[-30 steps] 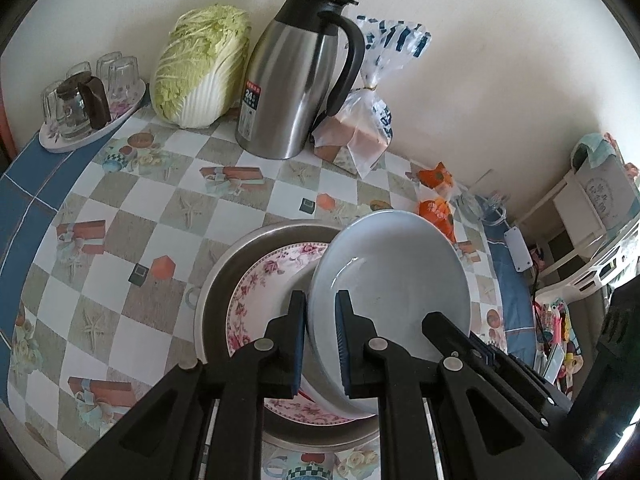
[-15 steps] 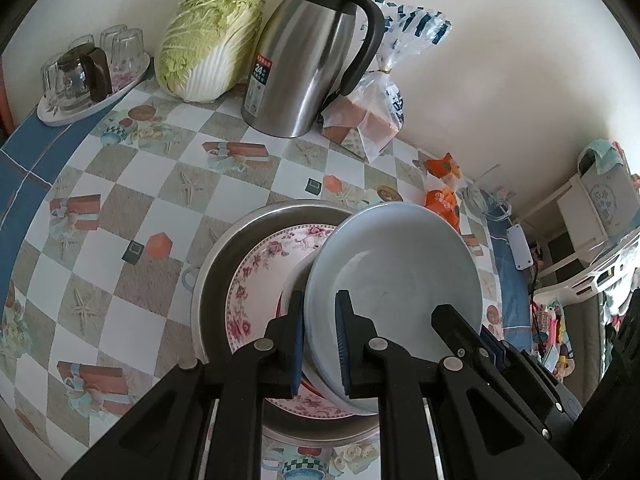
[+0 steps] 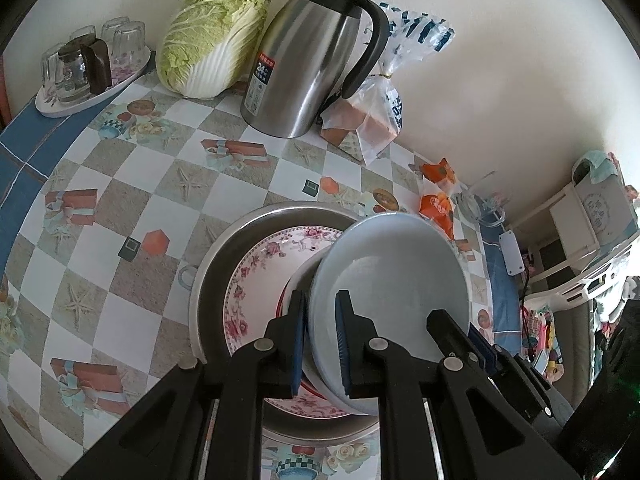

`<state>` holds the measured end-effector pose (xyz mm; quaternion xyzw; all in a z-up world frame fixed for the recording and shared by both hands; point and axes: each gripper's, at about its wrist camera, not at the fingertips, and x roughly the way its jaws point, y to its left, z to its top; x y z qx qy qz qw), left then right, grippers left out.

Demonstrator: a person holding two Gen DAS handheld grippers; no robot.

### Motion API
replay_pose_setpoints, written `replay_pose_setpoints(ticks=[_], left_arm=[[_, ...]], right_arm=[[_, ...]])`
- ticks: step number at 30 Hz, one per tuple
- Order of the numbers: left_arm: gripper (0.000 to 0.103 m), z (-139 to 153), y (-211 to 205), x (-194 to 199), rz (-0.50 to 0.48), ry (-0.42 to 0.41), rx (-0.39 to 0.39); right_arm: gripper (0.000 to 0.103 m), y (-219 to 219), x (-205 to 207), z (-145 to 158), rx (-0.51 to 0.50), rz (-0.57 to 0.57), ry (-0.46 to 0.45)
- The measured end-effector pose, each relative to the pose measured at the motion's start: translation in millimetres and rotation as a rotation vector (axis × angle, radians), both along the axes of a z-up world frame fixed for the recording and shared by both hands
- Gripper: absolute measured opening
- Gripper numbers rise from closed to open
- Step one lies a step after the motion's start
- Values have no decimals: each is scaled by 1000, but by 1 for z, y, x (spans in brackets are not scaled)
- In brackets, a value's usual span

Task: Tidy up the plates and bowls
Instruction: 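Lower the white round bowl onto the bowl stack with both grippers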

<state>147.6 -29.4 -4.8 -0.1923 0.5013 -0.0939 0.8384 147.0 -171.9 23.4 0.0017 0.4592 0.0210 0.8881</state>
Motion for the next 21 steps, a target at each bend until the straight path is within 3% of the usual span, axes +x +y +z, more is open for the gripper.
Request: replay_pose_setpoints(ticks=[17,19,21], left_arm=[[17,17,9,-9,14,-32,-7],[25,20,10,-11,17,-40,-6],[40,22,11,-13,20,-43,0]], right_arm=[[14,-9,-9,17,30,-24,-33],[14,-11,-11,20,36,-28,-38],[14,-13,-14,21,39,-32,-39]])
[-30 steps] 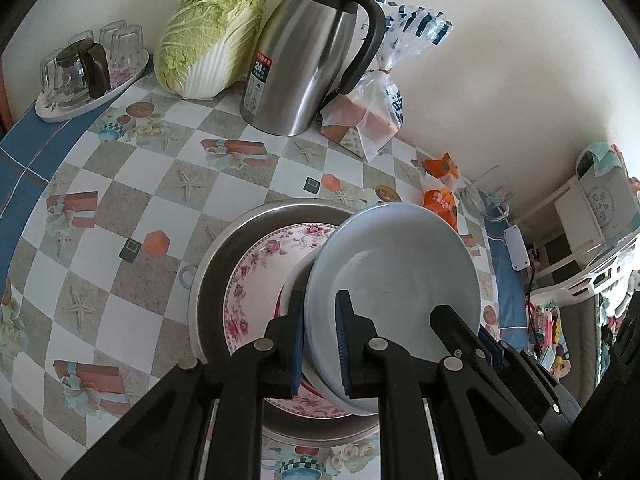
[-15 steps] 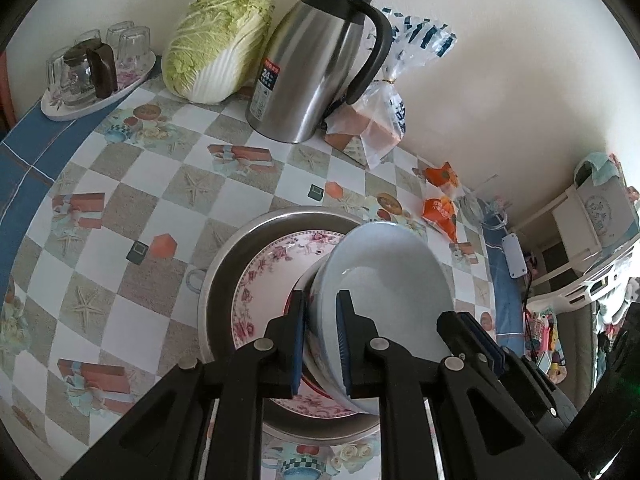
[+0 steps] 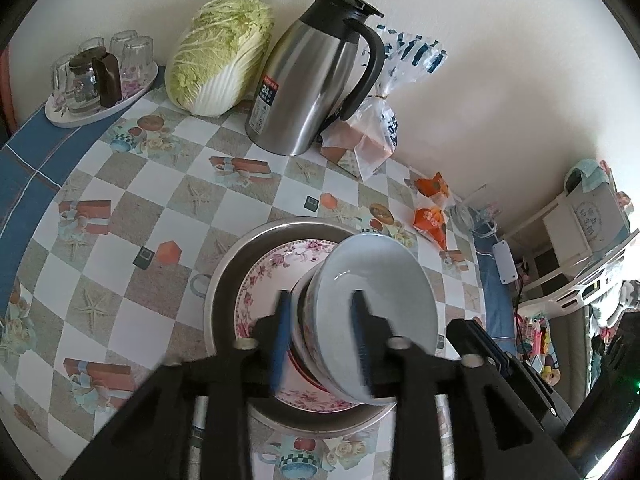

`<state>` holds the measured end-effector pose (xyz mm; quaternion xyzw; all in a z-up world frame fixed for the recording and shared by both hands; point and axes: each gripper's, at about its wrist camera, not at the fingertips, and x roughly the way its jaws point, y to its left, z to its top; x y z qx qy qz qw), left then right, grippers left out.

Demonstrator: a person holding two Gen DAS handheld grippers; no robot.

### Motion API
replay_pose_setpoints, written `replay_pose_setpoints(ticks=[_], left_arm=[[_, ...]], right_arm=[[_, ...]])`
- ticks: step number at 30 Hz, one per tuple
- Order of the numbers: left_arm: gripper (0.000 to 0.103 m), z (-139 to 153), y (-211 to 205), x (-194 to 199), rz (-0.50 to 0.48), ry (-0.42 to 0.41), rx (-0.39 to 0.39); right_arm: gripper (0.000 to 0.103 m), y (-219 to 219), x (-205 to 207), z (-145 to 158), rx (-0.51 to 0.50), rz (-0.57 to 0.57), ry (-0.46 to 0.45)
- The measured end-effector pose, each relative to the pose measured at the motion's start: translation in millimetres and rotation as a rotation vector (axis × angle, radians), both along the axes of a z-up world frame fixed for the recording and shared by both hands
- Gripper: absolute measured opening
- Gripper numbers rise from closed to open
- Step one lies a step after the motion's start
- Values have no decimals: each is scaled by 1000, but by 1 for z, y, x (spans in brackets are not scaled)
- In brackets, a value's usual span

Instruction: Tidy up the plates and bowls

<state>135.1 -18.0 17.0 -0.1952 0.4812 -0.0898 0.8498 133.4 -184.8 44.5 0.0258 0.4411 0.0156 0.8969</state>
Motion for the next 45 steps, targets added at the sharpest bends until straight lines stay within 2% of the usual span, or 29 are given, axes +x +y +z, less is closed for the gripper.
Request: replay_pose_setpoints(ticks=[4,6,8,11,12,13,17,19,21,27,30,33,39,45], left_arm=[[46,4,5,-5,17,-14,12],[65,5,9,-7,28,-20,27],[73,4,13,-10,45,-31,52],[86,3,19,-16,69,-50,91],[92,3,21,-19,78,-57,104],[93,2,24,-22,87,-69,123],[94,2,30,-34,113,-93,213],[94,1,32,-38,117,-91,243],[94,0,33,-44,101,-93,254],[94,0,29,-60,98,-123,329],[94,-7,27,-64,95,-97,365],[94,-17,25,-67,97,-67,435],[93,-36,26,-67,67,2,462],[93,-45,22,-63,44,25,473]], right_arm=[[14,-3,-5,2,10,-6,2],[14,-4,-8,1,2,-7,5],[18,-5,-10,1,-7,-10,9],[33,-6,-15,0,-11,-14,12],[45,-6,-17,0,-11,-17,10],[57,-7,-18,0,-10,-18,10],[74,-8,-26,0,-2,-17,-5],[94,-7,-31,-2,-11,-17,-17],[103,-6,-35,-4,-22,-17,-21],[103,-11,-47,-18,0,-36,9],[103,-13,-51,-24,-2,-47,30],[103,-16,-55,-28,-1,-57,45],[103,-23,-58,-35,-2,-73,73],[103,-26,-55,-40,-8,-71,91]])
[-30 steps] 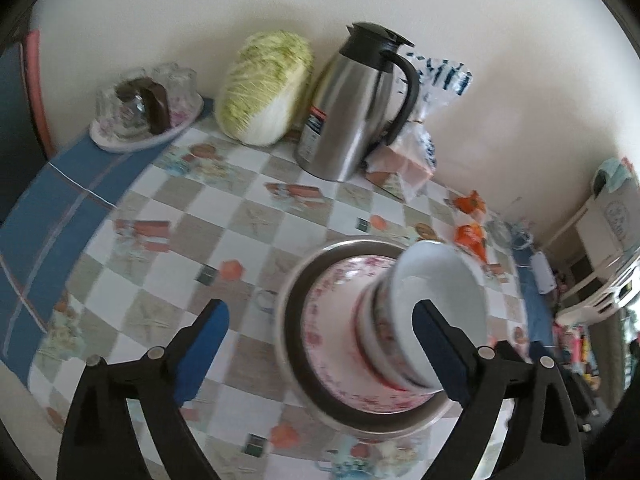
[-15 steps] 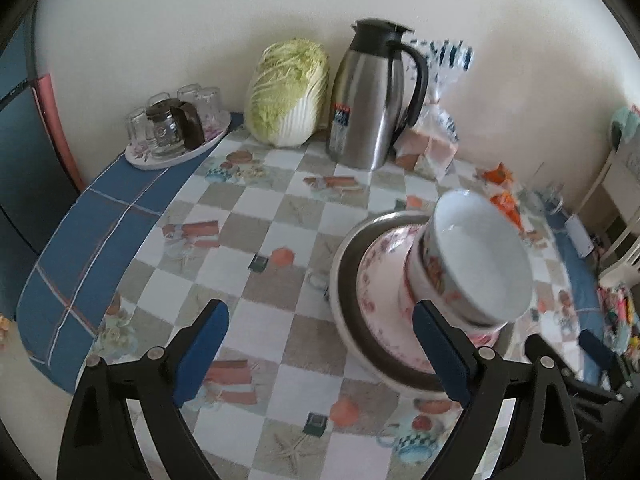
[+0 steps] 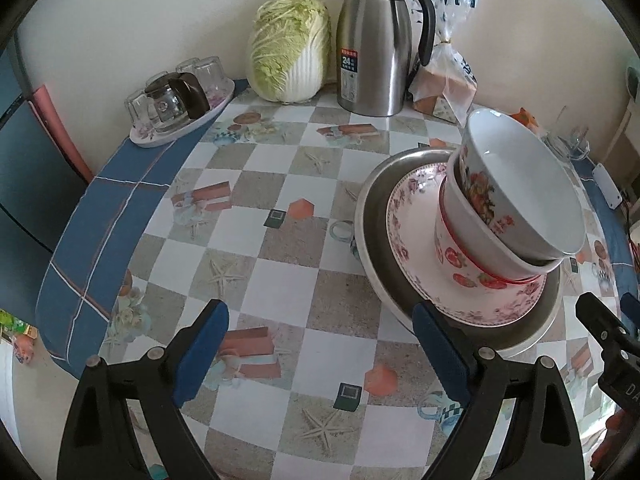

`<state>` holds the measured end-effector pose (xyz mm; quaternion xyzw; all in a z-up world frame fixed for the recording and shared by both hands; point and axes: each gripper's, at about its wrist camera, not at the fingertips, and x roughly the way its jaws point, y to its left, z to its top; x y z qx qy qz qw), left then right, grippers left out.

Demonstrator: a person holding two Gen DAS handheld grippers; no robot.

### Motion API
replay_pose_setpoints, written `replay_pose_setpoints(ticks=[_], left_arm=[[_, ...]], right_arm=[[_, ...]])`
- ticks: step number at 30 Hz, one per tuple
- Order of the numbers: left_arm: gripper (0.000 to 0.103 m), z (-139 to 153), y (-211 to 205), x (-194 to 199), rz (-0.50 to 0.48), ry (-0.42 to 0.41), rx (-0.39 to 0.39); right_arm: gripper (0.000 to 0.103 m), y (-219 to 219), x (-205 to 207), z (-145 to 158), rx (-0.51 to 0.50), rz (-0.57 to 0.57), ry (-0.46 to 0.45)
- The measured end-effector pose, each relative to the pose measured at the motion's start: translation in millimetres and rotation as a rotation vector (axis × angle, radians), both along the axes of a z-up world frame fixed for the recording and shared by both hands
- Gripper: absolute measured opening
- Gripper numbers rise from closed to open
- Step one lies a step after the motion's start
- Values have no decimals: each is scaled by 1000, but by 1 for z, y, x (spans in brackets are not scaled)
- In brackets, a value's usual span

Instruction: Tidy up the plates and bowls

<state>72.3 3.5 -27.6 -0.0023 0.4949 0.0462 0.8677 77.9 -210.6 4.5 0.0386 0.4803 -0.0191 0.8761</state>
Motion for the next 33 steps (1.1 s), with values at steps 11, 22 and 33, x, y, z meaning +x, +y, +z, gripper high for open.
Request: replay_pose_setpoints(ticks=[11,22,33], left_arm=[[93,-8,2,7,-9,34,-20],[93,-12,0,11,-18,49,1],[93,-14,-4,11,-27,60,12]], right_arm=[[103,1,6,-11,-16,13,26],[103,-3,11,-20,-11,8,41],[103,-5,10,-20,-11,9,37]])
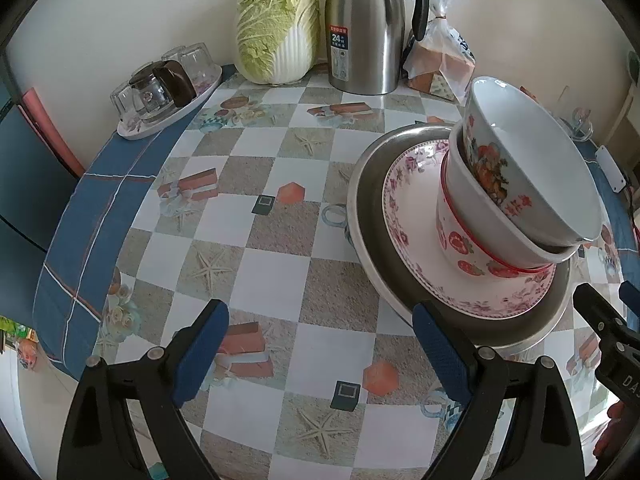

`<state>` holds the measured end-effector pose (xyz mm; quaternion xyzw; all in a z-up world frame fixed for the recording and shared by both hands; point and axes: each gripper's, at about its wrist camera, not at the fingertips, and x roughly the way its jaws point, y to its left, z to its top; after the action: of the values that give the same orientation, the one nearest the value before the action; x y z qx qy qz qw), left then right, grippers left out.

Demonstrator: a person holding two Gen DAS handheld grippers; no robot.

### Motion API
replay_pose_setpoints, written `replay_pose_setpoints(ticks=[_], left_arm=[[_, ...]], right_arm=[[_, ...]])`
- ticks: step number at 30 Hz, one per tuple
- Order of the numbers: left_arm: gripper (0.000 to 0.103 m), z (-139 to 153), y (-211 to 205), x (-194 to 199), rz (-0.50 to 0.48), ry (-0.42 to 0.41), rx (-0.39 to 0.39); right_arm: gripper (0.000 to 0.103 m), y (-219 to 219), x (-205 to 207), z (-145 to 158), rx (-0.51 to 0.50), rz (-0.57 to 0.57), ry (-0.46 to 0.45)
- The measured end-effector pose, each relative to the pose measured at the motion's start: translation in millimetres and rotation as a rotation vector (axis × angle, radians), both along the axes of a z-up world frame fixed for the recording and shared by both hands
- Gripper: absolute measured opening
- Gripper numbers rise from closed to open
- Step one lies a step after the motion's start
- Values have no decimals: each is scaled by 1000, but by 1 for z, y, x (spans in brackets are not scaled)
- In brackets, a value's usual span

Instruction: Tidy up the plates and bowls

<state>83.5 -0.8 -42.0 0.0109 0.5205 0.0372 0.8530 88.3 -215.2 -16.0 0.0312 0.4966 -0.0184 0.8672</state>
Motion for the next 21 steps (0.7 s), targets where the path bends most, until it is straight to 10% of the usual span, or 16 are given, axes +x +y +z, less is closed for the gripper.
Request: replay_pose_setpoints(ticks=[21], left_arm=[[93,1,-7,-2,-21,-16,26]], right_arm=[[103,2,0,0,-9,12,2]])
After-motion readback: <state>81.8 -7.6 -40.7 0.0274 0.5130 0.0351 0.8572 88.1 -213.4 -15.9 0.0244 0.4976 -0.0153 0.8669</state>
